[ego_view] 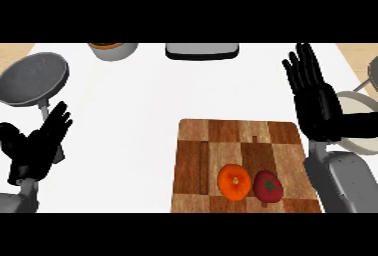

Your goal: Pick the squash from the cutting board and place it in the tiered basket

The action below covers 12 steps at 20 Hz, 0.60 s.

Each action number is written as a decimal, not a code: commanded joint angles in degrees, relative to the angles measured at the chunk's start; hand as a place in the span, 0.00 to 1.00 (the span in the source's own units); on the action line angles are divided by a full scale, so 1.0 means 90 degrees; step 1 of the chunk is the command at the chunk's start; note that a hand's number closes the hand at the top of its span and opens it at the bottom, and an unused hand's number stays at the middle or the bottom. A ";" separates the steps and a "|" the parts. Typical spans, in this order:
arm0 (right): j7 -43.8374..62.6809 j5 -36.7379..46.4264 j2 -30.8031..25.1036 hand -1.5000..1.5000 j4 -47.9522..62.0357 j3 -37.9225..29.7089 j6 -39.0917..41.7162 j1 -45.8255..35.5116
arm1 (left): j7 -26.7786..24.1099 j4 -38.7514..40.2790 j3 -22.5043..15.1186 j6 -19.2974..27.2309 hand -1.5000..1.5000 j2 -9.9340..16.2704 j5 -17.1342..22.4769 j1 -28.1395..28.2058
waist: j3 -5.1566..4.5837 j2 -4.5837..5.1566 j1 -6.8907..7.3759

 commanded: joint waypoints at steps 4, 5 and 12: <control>-0.0951 -0.1730 0.1181 1.00 0.0011 -0.0170 0.1061 0.2140 | -0.0110 0.0177 0.0195 -0.0109 0.50 0.0377 -0.0167 0.0450 | -0.0004 0.0283 -0.0054; -0.1136 -0.2009 0.1506 1.00 0.0340 -0.0008 0.1178 0.2314 | -0.0135 0.0188 0.0074 -0.0068 0.50 0.0282 -0.0231 0.0576 | 0.0010 0.0325 0.0060; -0.2959 -0.0429 0.1338 0.00 0.0056 0.0810 -0.0659 0.3932 | -0.0480 0.0380 0.0042 -0.0291 0.50 0.0239 -0.0271 0.0947 | -0.0082 0.0236 -0.0046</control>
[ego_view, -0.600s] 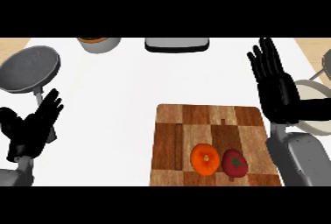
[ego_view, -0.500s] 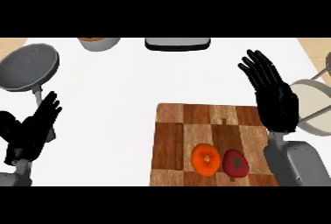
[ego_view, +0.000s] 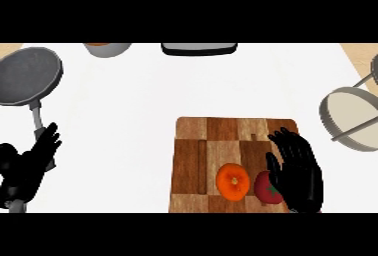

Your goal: Pick the squash from the cutting board and place it in the tiered basket

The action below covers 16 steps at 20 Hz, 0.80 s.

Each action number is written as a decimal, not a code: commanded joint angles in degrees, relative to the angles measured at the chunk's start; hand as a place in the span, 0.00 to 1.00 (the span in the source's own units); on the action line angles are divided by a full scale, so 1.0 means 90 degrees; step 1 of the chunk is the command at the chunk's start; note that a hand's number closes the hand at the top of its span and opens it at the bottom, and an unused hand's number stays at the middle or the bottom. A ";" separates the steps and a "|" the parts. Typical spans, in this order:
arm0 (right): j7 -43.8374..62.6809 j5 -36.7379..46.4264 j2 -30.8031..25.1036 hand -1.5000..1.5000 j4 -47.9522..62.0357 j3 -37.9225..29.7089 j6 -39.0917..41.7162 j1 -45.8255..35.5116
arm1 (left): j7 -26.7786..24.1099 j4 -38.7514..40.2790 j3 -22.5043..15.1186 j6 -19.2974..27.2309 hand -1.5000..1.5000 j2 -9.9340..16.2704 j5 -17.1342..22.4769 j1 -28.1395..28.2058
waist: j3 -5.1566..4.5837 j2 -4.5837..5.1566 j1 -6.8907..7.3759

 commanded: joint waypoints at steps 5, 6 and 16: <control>0.0973 0.2824 -0.1671 0.00 0.0624 0.0826 -0.1840 0.1198 | -0.0013 -0.0056 -0.0002 -0.0147 0.50 0.0106 -0.0024 0.0051 | -0.0088 0.0067 0.0214; 0.1301 0.3117 -0.1865 0.00 0.0563 0.0936 -0.2038 0.1134 | -0.0022 -0.0036 -0.0062 -0.0140 0.50 0.0058 -0.0064 0.0042 | -0.0091 0.0077 0.0240; 0.5558 0.3734 -0.3223 0.00 -0.2460 0.2127 -0.1101 0.0464 | 0.0078 0.0074 -0.0142 -0.0180 0.50 -0.0100 -0.0166 -0.0041 | -0.0057 0.0043 0.0216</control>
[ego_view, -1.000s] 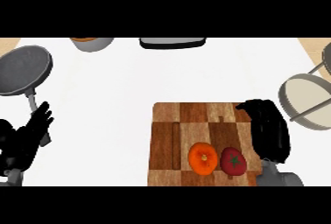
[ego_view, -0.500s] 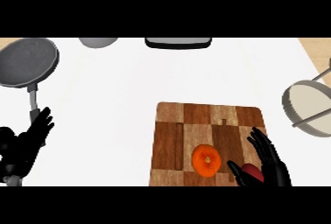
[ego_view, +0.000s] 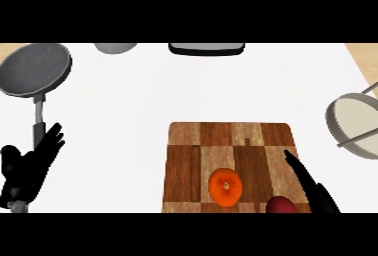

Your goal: Pick the squash from the cutting board and place it in the tiered basket

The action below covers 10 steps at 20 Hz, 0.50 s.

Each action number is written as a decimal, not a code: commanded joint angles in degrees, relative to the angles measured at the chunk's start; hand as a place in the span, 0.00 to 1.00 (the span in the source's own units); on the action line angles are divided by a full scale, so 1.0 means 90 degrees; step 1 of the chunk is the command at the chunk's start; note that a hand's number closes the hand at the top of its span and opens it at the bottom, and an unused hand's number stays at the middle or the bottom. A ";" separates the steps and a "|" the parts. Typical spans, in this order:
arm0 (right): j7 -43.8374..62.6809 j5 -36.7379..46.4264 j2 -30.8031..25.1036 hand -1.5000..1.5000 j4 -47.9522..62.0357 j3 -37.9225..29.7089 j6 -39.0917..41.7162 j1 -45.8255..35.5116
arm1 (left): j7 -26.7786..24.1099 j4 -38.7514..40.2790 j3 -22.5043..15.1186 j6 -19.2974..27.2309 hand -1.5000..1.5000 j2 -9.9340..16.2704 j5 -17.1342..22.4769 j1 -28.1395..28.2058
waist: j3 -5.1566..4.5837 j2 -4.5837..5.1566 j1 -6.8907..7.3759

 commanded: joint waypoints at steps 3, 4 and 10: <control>0.3167 0.0403 -0.0507 0.00 -0.1742 0.0348 0.0246 -0.0804 | 0.0014 0.0063 0.0044 -0.0059 0.50 -0.0090 -0.0061 0.0009 | 0.0043 0.0028 -0.0017; 0.3569 0.0496 -0.0466 0.00 -0.1777 0.0333 0.0297 -0.1104 | -0.0019 0.0241 0.0205 -0.0229 0.50 0.0000 0.0027 -0.0061 | 0.0047 0.0035 -0.0015; 0.5054 0.0046 -0.0069 0.00 -0.1764 0.0476 0.0925 -0.1839 | -0.0516 0.0765 0.0378 -0.0457 0.50 -0.0189 -0.0101 0.0034 | 0.0053 0.0047 -0.0022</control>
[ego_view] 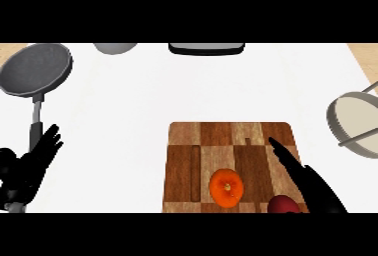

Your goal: Pick the squash from the cutting board and place it in the tiered basket

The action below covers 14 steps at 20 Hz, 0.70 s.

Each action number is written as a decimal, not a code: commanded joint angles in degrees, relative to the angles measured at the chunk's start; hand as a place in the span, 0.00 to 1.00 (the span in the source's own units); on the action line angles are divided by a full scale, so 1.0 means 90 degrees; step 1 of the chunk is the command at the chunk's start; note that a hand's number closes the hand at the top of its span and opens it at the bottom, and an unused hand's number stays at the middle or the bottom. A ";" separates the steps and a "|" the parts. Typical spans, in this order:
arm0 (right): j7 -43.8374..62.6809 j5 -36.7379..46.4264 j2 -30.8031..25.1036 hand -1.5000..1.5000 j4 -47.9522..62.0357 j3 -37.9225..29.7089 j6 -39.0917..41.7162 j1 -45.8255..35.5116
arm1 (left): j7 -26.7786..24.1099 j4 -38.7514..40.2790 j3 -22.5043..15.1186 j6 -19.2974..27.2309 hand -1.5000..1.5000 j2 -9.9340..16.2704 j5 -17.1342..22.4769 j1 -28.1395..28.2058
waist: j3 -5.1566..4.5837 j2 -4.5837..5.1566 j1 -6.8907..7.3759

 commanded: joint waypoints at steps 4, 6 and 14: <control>0.1480 -0.0192 -0.0097 0.00 -0.0252 -0.0180 0.0712 -0.0373 | 0.0422 0.0138 0.0066 0.0078 0.50 -0.0252 -0.0223 -0.0242 | -0.0004 0.0016 -0.0054; 0.2169 0.0014 0.0072 0.00 -0.0328 -0.0071 0.0698 -0.0703 | 0.0233 -0.0136 0.0141 -0.0066 0.50 -0.0215 -0.0224 0.0075 | -0.0005 0.0011 -0.0018; 0.1640 -0.0202 0.0248 0.00 -0.0243 -0.0527 0.1062 0.0039 | 0.0258 0.0039 0.0327 -0.0216 0.50 -0.0498 -0.0591 0.0018 | -0.0002 0.0013 -0.0056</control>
